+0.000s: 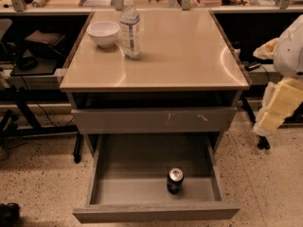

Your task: Pick pepsi can from middle drawer and place on counter

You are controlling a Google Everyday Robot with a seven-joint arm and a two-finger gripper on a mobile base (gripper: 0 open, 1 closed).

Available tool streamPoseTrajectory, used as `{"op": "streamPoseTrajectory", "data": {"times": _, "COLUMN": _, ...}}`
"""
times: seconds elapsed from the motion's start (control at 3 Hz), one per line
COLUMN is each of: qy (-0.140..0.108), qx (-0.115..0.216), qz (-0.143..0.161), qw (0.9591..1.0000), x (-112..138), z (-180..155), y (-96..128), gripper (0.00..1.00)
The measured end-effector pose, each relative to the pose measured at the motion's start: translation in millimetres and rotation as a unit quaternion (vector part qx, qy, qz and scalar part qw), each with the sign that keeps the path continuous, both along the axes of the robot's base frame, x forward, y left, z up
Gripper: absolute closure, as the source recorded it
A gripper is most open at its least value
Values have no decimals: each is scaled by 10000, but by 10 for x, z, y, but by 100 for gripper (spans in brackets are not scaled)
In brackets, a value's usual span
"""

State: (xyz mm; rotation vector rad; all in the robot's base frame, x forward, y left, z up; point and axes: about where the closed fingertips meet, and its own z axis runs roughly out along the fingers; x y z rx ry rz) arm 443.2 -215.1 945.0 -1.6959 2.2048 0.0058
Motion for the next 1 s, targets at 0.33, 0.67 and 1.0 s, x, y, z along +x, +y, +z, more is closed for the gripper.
{"op": "streamPoseTrajectory", "data": {"times": 0.33, "qy": 402, "qx": 950, "qz": 9, "qw": 9947, "x": 66, "z": -909, "y": 122, "gripper": 0}}
{"op": "streamPoseTrajectory", "data": {"times": 0.67, "qy": 722, "qx": 2052, "qz": -99, "qw": 9760, "x": 77, "z": -1862, "y": 292, "gripper": 0}}
{"op": "streamPoseTrajectory", "data": {"times": 1.0, "qy": 937, "qx": 2663, "qz": -28, "qw": 9593, "x": 66, "z": -2450, "y": 521, "gripper": 0}}
